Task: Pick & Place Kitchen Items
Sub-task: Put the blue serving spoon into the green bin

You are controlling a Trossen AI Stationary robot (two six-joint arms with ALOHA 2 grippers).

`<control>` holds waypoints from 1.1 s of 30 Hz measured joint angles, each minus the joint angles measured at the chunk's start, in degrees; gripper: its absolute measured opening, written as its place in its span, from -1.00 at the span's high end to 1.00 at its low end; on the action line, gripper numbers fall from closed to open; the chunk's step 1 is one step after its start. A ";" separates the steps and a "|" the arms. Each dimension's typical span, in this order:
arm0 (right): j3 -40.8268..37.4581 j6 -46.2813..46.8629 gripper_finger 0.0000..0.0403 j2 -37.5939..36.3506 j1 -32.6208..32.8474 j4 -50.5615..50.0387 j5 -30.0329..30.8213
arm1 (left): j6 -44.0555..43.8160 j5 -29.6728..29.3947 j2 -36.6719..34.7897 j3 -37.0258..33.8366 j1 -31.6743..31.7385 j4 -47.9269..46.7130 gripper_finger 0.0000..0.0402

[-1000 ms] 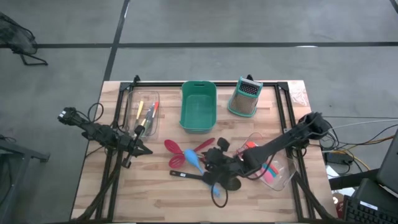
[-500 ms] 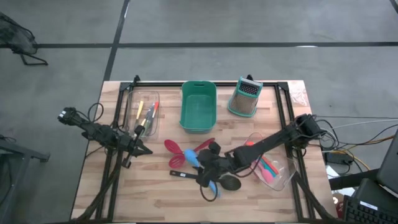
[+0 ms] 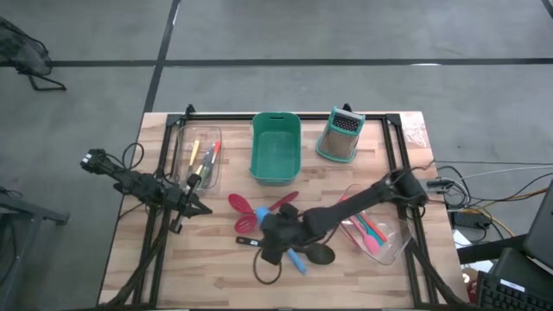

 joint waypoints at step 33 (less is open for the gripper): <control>16.84 3.85 0.05 12.29 0.35 -22.21 2.79 | 0.02 0.00 0.17 0.00 0.02 -0.04 0.94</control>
